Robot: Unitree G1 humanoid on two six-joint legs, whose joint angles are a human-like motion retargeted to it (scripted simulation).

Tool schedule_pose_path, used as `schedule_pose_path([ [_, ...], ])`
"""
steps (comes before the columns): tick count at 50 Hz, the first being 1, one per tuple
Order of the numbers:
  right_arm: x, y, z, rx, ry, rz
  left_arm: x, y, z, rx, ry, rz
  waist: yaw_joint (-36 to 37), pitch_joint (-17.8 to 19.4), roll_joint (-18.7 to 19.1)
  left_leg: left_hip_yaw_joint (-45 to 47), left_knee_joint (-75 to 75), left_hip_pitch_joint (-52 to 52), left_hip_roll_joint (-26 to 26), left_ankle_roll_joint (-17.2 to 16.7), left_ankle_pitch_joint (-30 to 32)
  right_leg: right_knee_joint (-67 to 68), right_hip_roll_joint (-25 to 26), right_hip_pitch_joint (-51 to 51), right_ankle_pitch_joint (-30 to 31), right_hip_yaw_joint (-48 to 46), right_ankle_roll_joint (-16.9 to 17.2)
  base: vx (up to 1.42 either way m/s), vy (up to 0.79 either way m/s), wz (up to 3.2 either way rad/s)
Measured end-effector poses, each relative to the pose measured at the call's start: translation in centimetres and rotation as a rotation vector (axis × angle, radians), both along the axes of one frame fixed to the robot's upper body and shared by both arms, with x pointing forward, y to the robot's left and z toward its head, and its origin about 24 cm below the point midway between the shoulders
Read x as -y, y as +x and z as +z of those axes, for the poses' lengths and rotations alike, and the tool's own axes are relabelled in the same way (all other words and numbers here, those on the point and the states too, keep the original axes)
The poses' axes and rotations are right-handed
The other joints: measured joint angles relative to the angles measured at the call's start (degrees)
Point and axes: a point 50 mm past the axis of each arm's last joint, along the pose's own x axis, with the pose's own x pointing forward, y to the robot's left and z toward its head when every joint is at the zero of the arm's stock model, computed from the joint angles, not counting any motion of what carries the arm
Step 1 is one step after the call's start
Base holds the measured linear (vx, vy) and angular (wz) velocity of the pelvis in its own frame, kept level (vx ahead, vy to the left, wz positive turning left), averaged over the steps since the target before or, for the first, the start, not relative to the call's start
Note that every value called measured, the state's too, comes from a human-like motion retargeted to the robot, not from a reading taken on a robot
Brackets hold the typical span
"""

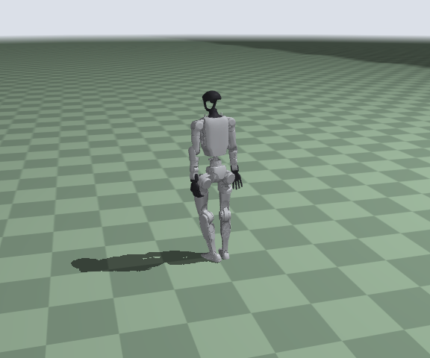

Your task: In place motions

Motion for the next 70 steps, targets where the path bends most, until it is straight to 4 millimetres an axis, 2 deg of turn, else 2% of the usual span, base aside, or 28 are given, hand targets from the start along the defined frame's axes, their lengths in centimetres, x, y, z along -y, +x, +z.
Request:
schedule_pose_path([
  [5, -0.8, -1.2, -0.2, -0.024, 0.027, -0.003, 0.2, -0.9, 0.0, -0.031, -0.013, -0.031, -3.4, -0.6, 1.7, 0.2, -2.2, 1.7, 1.8, -1.8, 0.3, -0.3, 1.5, 1.0, -0.4, -1.7, 0.3, 0.03, -0.03, 0.13],
  [13, 0.2, -4.8, 0.0, -0.159, -0.038, -0.016, 0.0, 2.2, 0.0, 0.066, -0.004, -0.113, -2.6, -1.0, 1.5, 0.1, -5.3, 4.4, 1.4, -1.7, 0.2, 0.0, 1.7, 2.7, -1.3, -2.6, 1.0, 0.05, -0.02, 0.00],
  [18, 0.8, -5.8, 0.2, -0.194, -0.081, -0.007, 0.0, 3.7, 0.1, 0.119, -0.001, -0.137, -2.4, -1.5, 1.7, -0.7, -5.6, 4.9, 1.3, -1.3, -0.2, 0.6, 1.8, 3.0, -1.9, -2.7, 1.4, 0.06, -0.04, 0.02],
  [22, 0.8, -5.5, 0.1, -0.174, -0.070, -0.020, 0.0, 4.3, 0.1, 0.128, 0.004, -0.156, -2.2, -2.1, 2.4, -2.5, -4.5, 3.9, 1.5, -1.2, -1.5, 2.3, 1.7, 1.9, -1.8, -1.7, 2.1, 0.03, -0.05, -0.16],
  [28, 0.2, -3.5, -0.1, -0.092, -0.039, -0.042, 0.2, 4.1, 0.1, 0.107, -0.009, -0.160, -2.2, -3.2, 5.3, -1.7, -2.8, 0.7, 4.4, -0.7, -2.6, 6.5, 2.3, -2.4, 1.0, 4.2, 5.3, -0.04, -0.05, -0.26],
  [31, -0.5, -2.7, -0.2, -0.067, -0.009, -0.062, 0.0, 3.8, 0.1, 0.094, -0.002, -0.171, -6.3, -2.3, 6.4, -4.9, -3.4, 0.7, 4.3, -0.7, -1.6, 6.6, 3.5, -2.9, 1.7, 7.3, 4.5, -0.04, -0.03, 1.04],
  [35, -1.2, -2.6, -0.3, -0.058, 0.022, -0.042, -0.2, 3.1, 0.1, 0.069, 0.002, -0.164, -10.7, -2.3, 6.2, -9.3, -3.4, 0.9, 2.9, -1.0, -0.6, 5.9, 3.8, -2.8, 0.2, 8.1, 2.6, 0.06, -0.03, 1.14],
  [38, -1.3, -2.8, -0.4, -0.070, 0.026, 0.001, -0.3, 2.5, 0.1, 0.057, 0.001, -0.133, -8.2, -2.7, 4.1, -8.1, -3.5, 1.7, 2.0, -1.3, -0.6, 4.0, 3.2, -0.8, -1.3, 4.8, -0.6, 0.08, -0.01, -0.16],
  [41, -1.3, -2.9, -0.3, -0.092, 0.024, 0.021, -0.1, 2.1, 0.0, 0.052, -0.005, -0.096, -4.6, -2.4, 2.4, -5.9, -3.4, 2.4, 1.8, -1.4, -0.7, 3.9, 2.7, 0.1, -1.7, 8.6, -0.1, 0.03, 0.02, -0.53],
  [45, -1.3, -2.4, -0.3, -0.089, 0.029, 0.021, 0.2, 1.3, -0.1, 0.066, -0.016, -0.037, -3.7, -2.1, 2.4, -5.7, -2.7, 1.6, 2.6, -1.7, -0.7, 4.7, 2.6, -0.2, -2.3, 7.3, -0.1, 0.00, 0.00, 0.00],
  [48, -1.3, -1.6, -0.3, -0.060, 0.038, 0.006, -0.2, 1.1, -0.1, 0.095, -0.022, -0.048, -2.9, -1.8, 2.4, -5.8, -1.0, -0.1, 3.1, -2.0, -0.9, 6.0, 2.1, -1.1, -3.2, 6.2, 0.0, -0.07, 0.02, 0.23],
  [54, -1.0, 0.5, 0.0, -0.012, 0.051, 0.030, -1.9, -0.3, 0.1, 0.087, 0.030, -0.101, 1.5, 0.4, 0.4, -7.6, 1.5, -2.0, 2.0, -2.5, 0.1, 10.2, -0.6, -1.8, -5.9, 3.0, -0.2, -0.11, 0.06, 0.46],
  [60, 0.0, 1.8, 0.3, 0.015, 0.006, 0.089, -1.9, -2.9, 0.2, 0.028, 0.006, -0.029, 5.9, 1.6, -1.1, -8.3, 2.6, -4.4, 0.1, -1.7, -3.2, 14.0, -4.7, -1.9, -9.1, -3.8, 0.2, -0.12, 0.09, 1.39],
  [65, 0.9, 1.5, 0.3, 0.027, -0.026, 0.068, -1.6, -3.9, 0.3, -0.016, -0.003, 0.028, 8.4, 2.5, -2.6, 4.4, 1.1, -4.2, 2.3, -0.9, -8.5, 12.9, -7.6, 1.4, -11.1, -14.6, 1.2, -0.16, 0.03, 2.67],
  [70, 1.9, -0.6, 0.3, -0.012, -0.048, 0.018, -1.1, -3.2, 0.2, -0.025, -0.018, 0.090, 10.8, 1.9, -2.7, 20.1, -0.9, -2.7, 5.0, -2.5, -12.1, 8.8, -8.1, 7.5, -11.9, -33.6, 3.6, -0.14, 0.00, 3.41],
])
